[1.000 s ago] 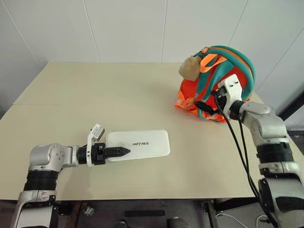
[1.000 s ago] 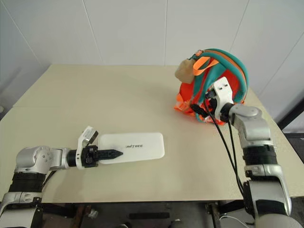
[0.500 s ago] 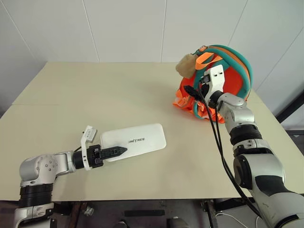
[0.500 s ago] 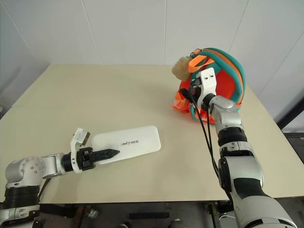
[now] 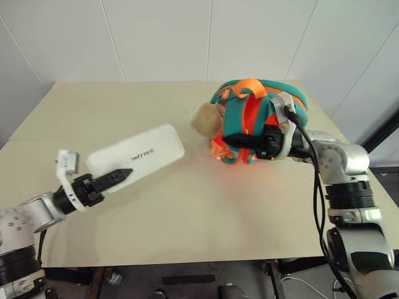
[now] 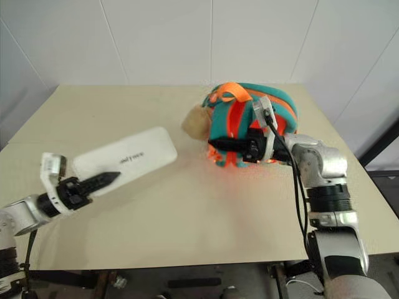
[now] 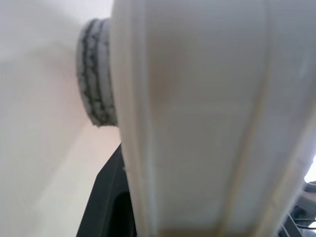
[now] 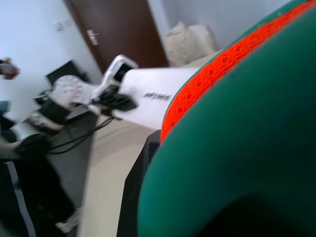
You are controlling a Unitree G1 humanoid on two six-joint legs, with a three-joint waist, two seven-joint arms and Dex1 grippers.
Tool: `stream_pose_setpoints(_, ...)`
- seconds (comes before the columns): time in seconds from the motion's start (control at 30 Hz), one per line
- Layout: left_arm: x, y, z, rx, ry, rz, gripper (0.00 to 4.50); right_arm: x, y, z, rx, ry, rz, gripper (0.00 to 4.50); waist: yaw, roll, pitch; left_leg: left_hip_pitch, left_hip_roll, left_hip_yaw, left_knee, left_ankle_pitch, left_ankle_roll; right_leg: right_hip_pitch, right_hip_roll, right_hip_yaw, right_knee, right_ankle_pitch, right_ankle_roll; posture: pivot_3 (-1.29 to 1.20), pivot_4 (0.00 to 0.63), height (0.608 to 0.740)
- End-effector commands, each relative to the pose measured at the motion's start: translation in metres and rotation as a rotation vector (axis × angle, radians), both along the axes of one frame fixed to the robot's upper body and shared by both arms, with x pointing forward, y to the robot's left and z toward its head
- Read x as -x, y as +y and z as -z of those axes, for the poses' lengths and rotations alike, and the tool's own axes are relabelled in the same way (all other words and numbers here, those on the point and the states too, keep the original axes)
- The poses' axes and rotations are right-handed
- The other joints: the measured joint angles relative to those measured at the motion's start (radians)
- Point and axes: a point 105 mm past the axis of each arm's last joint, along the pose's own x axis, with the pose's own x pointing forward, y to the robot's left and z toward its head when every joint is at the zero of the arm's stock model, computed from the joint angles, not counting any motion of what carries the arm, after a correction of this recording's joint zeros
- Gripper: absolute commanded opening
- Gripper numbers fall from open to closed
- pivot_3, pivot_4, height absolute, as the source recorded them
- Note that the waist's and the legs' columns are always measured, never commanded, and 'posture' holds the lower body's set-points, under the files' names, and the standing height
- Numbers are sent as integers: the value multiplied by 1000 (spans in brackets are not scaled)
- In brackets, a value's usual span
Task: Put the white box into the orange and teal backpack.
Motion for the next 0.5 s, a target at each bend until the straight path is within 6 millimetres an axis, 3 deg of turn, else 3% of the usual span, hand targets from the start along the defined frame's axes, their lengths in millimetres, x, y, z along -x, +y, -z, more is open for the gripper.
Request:
stream_pose_setpoints(0.03, 15, 5, -21, -46, -94, 5, 1344, 53, 1, -8, 26, 67, -211, 15, 2, 0, 0, 0, 0, 0, 0, 0, 0, 0, 0, 0, 0, 0, 0, 0, 150, 740)
stream_pose_setpoints(0.2, 18, -1, -36, -93, -204, -4, 1344, 68, -8, 2, 94, 143, -220, 15, 8, -1, 0, -1, 0, 0, 0, -1, 1, 0, 0, 0, -3, 0, 0, 0, 150, 740)
stream_pose_setpoints(0.5, 38, -23, -55, -232, -404, 144, 1344, 31, -20, 23, 156, 159, -72, 15, 3, -2, 0, -6, 0, 0, 2, -2, 3, -2, 0, 0, -7, 1, 1, 0, 150, 740)
